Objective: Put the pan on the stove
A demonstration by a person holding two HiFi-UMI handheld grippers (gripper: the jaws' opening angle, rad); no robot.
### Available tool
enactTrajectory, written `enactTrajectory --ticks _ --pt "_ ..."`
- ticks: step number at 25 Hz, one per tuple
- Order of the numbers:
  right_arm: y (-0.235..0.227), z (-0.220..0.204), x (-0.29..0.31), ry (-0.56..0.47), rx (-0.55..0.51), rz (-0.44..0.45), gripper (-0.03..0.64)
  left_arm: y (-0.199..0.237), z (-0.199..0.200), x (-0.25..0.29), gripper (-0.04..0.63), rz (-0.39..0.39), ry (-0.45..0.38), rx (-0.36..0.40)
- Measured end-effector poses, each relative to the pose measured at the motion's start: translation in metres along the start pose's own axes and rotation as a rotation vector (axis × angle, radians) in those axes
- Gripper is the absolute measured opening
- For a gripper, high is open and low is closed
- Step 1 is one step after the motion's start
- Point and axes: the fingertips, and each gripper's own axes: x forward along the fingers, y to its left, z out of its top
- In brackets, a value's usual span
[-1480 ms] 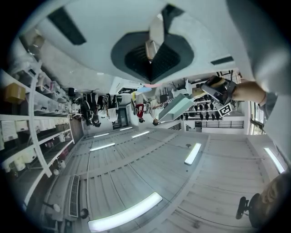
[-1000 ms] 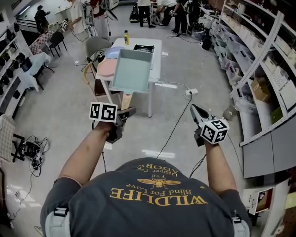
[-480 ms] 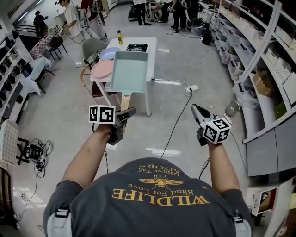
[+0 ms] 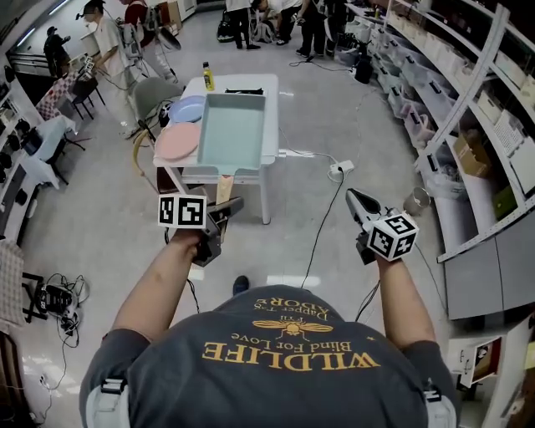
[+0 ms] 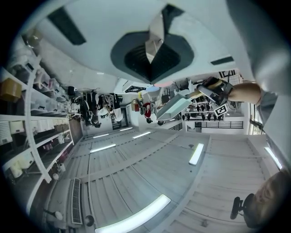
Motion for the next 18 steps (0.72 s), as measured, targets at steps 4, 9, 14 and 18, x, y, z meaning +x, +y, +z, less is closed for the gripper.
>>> enactTrajectory --ticks 4,9,14,18 --pt "-0.002 0.019 0.064 -0.005 -0.004 -0.037 0.000 0.049 0.055 0.005 0.023 -0.029 0.028 0.041" --pt "0.001 0.051 0.143 -0.024 -0.007 -0.072 0.000 0.097 0.123 0.005 0.023 -0.075 0.077 0.088" --pt "0.001 0.069 0.201 -0.025 -0.008 -0.089 0.000 0.128 0.170 0.006 0.023 -0.112 0.088 0.107" --pt "-0.011 0.075 0.228 -0.020 -0.004 -0.108 0.000 0.149 0.192 0.015 0.023 -0.135 0.107 0.104"
